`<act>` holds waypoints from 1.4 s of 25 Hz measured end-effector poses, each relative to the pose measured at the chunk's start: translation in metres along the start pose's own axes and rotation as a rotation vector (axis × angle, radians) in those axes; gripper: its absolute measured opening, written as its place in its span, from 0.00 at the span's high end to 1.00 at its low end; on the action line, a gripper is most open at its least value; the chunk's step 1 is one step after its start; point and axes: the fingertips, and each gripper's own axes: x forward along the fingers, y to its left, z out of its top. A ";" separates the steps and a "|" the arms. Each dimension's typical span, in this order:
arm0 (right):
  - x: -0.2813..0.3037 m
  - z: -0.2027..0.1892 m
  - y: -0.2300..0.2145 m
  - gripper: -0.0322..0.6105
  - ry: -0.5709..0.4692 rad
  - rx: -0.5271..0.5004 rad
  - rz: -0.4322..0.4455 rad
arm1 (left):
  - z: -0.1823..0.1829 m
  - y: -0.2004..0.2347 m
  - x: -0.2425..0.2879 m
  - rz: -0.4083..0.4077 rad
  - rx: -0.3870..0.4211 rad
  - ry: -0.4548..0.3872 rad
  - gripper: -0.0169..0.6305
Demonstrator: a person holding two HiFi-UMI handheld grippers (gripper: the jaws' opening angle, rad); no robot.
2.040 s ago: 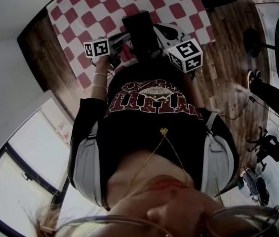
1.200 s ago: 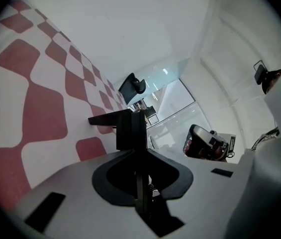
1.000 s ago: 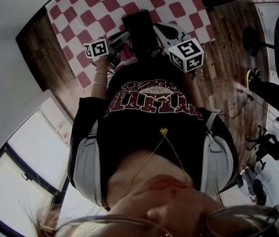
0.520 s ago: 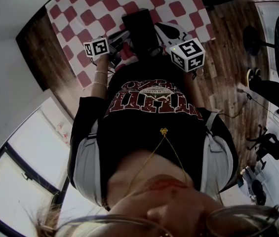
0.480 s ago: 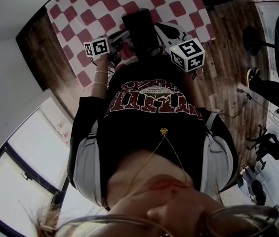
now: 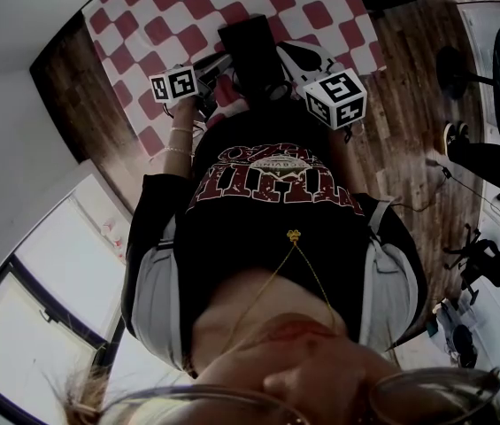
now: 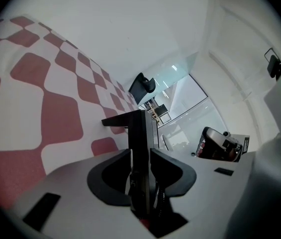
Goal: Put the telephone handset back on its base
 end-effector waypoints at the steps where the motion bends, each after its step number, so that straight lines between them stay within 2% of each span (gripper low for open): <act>1: 0.000 -0.001 0.000 0.92 0.001 0.001 0.000 | 0.000 -0.001 -0.001 -0.001 0.001 0.001 0.77; 5: 0.001 -0.003 0.000 0.92 0.006 0.001 0.003 | -0.001 -0.006 -0.006 0.009 0.034 0.002 0.77; 10: 0.004 -0.005 0.001 0.92 0.017 -0.008 0.016 | -0.006 0.001 -0.011 0.068 0.082 0.016 0.77; 15: 0.009 -0.008 0.003 0.92 0.034 -0.017 0.025 | -0.002 -0.003 -0.015 0.120 0.166 0.010 0.78; 23: 0.015 -0.014 0.003 0.92 0.064 -0.025 0.034 | -0.008 -0.008 -0.017 0.152 0.275 0.041 0.83; 29: 0.018 -0.016 0.004 0.92 0.066 -0.024 0.035 | -0.006 -0.014 -0.018 0.196 0.403 0.037 0.89; 35: 0.016 -0.021 0.006 0.92 0.069 -0.021 0.034 | -0.004 -0.022 -0.013 0.198 0.416 0.006 0.91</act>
